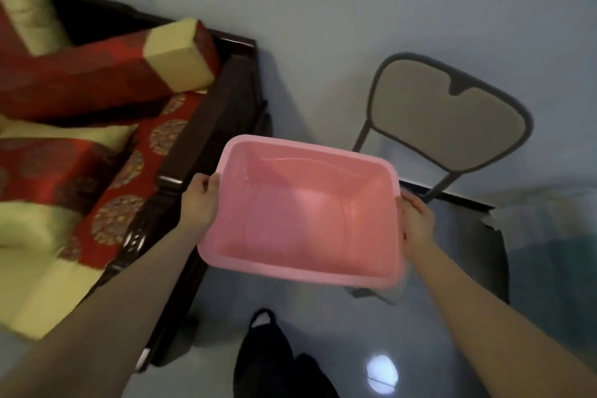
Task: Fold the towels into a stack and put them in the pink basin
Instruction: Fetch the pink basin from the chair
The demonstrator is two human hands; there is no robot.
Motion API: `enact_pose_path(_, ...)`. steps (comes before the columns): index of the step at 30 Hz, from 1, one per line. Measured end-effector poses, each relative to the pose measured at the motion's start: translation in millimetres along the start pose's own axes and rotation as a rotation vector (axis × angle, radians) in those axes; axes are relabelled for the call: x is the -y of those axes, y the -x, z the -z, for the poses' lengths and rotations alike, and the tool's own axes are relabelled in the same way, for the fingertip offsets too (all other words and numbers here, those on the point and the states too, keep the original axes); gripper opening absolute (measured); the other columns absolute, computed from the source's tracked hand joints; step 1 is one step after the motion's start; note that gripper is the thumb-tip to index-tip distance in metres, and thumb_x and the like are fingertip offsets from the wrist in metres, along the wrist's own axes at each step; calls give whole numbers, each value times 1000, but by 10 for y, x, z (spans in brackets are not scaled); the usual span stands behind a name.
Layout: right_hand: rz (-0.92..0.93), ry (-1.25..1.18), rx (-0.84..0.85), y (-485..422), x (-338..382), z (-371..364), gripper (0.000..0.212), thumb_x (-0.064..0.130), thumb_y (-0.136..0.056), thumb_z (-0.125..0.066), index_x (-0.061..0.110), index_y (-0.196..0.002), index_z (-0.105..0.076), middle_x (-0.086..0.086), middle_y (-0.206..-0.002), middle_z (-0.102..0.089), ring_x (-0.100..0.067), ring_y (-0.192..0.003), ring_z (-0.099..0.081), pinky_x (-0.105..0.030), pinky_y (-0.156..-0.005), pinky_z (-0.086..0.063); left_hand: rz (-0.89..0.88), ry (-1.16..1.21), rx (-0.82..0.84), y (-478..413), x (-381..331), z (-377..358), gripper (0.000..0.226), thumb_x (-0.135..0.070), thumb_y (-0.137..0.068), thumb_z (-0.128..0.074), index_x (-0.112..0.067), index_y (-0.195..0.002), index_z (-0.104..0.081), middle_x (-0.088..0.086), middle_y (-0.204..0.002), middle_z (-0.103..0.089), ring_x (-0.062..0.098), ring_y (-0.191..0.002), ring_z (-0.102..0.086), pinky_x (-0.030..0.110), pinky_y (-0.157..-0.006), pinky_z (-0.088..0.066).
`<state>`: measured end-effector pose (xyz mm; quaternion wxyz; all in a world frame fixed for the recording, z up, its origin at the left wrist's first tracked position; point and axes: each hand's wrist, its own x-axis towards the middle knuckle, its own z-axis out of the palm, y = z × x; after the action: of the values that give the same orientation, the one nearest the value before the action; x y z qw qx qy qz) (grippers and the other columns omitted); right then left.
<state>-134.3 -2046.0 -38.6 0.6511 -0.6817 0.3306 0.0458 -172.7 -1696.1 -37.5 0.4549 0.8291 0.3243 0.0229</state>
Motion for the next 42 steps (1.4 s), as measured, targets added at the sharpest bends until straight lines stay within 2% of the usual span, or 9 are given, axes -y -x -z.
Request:
enact_pose_path(2,11,74,125,204,35,-300,22,8,-84,-57,20,-101,-64,-2,-82,-65,-19,-71,-60,-31,-68,-50,63,20,-92,170,223,436,32,-35,-98,-38,-7,-97,-53,6,-89,-56,26,-87,-52,33,-74,-34)
enact_pose_path(6,84,209,316,740,45,-1142,15,14,-74,-60,26,-82,-63,-8,-84,-66,-24,-77,-60,-40,-74,-51,153,79,-285,535,793,1487,37,-39,-95,-40,-10,-108,-58,10,-106,-62,30,-99,-56,38,-84,-42)
enact_pose_path(9,177,299,443,1269,100,-1761,14,15,-76,-60,21,-86,-65,-5,-84,-66,-23,-78,-60,-34,-70,-50,212,119,-380,804,1181,2201,38,-44,-94,-43,-11,-105,-57,8,-100,-60,26,-87,-55,33,-69,-39)
enact_pose_path(12,266,351,563,1974,167,-2367,11,10,-83,-57,19,-85,-64,0,-81,-62,-18,-75,-58,-34,-72,-50,221,210,-495,1015,1644,2915,32,-44,-93,-44,-14,-93,-55,8,-95,-60,22,-77,-53,33,-66,-39)
enact_pose_path(15,297,364,623,2579,169,-2876,15,11,-86,-55,18,-98,-61,1,-86,-62,-15,-77,-59,-33,-68,-50,250,283,-535,1156,2014,3497,31,-42,-94,-43,-12,-93,-53,7,-88,-58,15,-67,-51,32,-61,-40)
enact_pose_path(24,245,415,844,4383,-313,-4337,26,11,-71,-62,19,-95,-68,-11,-98,-70,-29,-91,-67,-48,-82,-57,375,316,-765,1765,3203,5134,29,-34,-95,-44,-8,-90,-55,7,-79,-56,22,-73,-50,31,-58,-36)
enact_pose_path(31,288,487,978,5516,-813,-5553,23,7,-78,-60,12,-99,-67,-9,-91,-68,-24,-83,-63,-38,-80,-56,477,329,-890,1951,4187,6174,35,-37,-94,-45,-5,-94,-59,13,-88,-61,25,-78,-55,35,-70,-43)
enact_pose_path(38,259,533,1090,6490,-1281,-7052,32,3,-72,-60,7,-102,-71,-10,-87,-68,-23,-76,-62,-39,-77,-56,559,283,-983,1684,4988,7345,36,-37,-95,-45,-4,-97,-60,12,-93,-60,27,-82,-55,33,-72,-40)
enact_pose_path(42,227,558,1144,7101,-1528,-7965,34,3,-71,-59,6,-103,-69,-13,-92,-69,-27,-83,-65,-40,-78,-57,598,265,-1037,1453,5447,8059,34,-36,-95,-44,-6,-95,-60,11,-93,-60,27,-83,-55,34,-73,-41)
